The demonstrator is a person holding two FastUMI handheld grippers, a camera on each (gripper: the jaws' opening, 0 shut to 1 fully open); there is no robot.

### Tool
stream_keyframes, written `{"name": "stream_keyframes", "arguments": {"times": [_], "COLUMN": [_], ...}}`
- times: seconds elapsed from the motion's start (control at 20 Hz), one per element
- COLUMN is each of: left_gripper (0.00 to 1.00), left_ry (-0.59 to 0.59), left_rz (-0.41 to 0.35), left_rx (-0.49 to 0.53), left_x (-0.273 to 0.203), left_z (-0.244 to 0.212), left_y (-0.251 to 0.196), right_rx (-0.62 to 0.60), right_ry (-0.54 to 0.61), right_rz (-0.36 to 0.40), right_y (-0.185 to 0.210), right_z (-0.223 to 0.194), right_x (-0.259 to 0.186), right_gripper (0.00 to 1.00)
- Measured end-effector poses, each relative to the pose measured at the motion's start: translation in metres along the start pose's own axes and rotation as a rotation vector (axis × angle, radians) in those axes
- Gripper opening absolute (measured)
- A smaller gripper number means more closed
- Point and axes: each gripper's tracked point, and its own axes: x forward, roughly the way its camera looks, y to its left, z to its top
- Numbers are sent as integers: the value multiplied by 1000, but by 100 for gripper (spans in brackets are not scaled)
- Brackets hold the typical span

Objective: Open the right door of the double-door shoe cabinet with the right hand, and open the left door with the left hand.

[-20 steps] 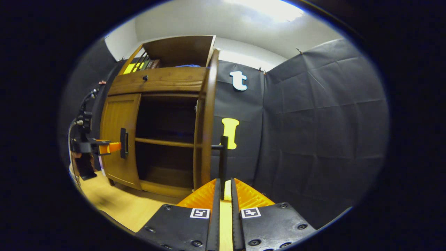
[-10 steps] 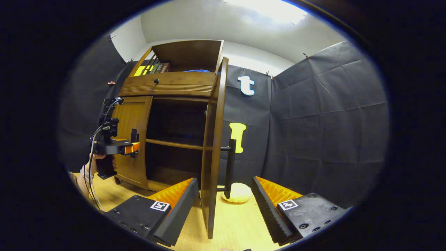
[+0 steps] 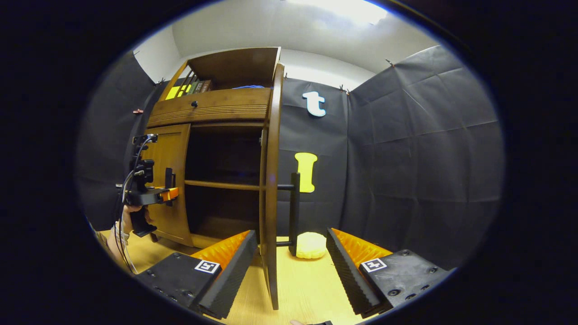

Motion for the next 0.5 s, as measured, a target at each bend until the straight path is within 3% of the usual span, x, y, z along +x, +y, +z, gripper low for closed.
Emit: {"name": "stream_keyframes", "arguments": {"times": [0.5], "left_gripper": [31], "left_ry": [50], "left_rz": [-98], "left_rx": [-45], "left_x": [-26], "left_z": [-2], "left_y": [2], "right_rx": [-17], "right_ry": [-14], "right_rz": [11], "right_y": [21], "right_z": [12], "right_x": [-15], "right_gripper": [99]}}
